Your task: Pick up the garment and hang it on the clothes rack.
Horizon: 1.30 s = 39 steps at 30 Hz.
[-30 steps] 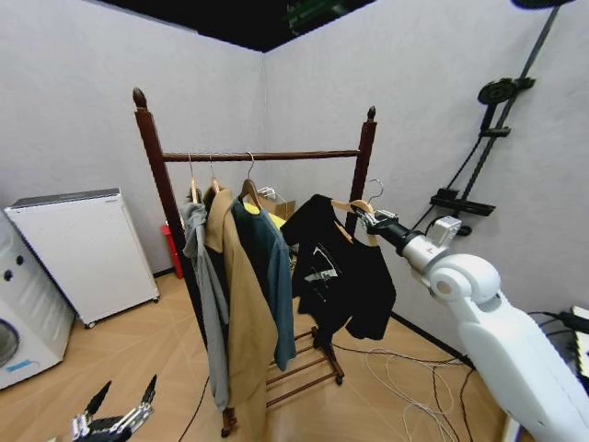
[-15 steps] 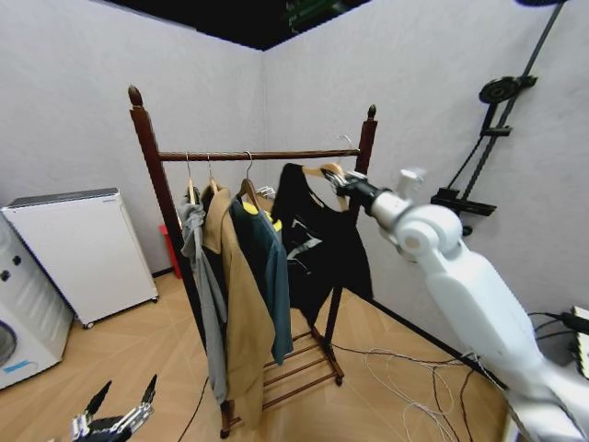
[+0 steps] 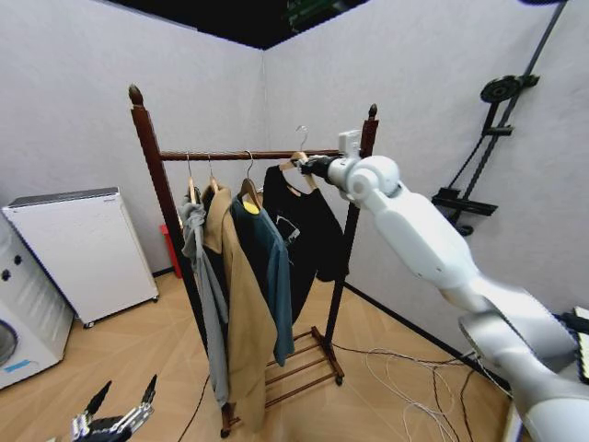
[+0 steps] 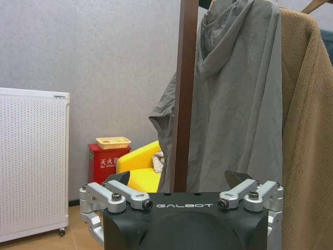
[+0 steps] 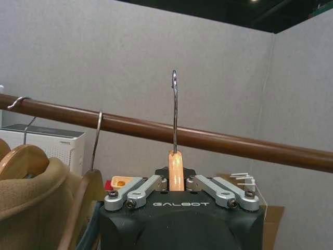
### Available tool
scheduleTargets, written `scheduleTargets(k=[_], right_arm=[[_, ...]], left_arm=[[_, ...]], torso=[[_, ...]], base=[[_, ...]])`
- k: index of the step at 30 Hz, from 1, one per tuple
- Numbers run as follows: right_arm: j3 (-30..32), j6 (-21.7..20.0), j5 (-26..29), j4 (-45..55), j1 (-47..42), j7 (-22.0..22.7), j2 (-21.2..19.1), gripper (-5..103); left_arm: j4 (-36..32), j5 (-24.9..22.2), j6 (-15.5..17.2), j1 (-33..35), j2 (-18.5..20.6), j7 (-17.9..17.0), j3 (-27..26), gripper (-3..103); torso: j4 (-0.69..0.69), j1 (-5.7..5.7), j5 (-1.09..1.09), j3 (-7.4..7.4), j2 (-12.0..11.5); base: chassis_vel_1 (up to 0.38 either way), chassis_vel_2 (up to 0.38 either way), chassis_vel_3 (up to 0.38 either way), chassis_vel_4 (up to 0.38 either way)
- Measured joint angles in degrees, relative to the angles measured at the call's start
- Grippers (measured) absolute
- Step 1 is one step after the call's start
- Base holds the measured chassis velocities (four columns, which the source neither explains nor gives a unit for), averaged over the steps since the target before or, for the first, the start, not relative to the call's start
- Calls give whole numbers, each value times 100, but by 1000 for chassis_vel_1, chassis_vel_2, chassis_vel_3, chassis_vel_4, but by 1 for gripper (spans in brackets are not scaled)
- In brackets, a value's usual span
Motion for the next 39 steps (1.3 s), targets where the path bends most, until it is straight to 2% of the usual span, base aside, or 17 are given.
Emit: scheduleTargets(k=[4,10,16,38,39], right_arm=[[-100,27,25,-150,35,4,193,10],[-297,153,16,-862,246,-31,770,10],[-370,151,-52,-1376,313,-43,1011,10],[-374,264,-200,-1728,277,-165,1159,10],[-355,259,-232,-1701,259,-175,1155,7]], left_arm=[[0,0,0,0,0,0,0,100],[0,0,0,0,0,0,0,100],[0,0,0,0,0,0,0,100],[0,0,0,0,0,0,0,100],[0,0,0,0,0,0,0,100]], torso=[[0,0,1,0,0],[1,0,-1,0,0],[0,0,1,0,0],[0,0,1,-1,1],[0,0,1,-1,1]], base=[[0,0,0,0],[0,0,0,0],[0,0,0,0],[0,0,0,0],[0,0,0,0]])
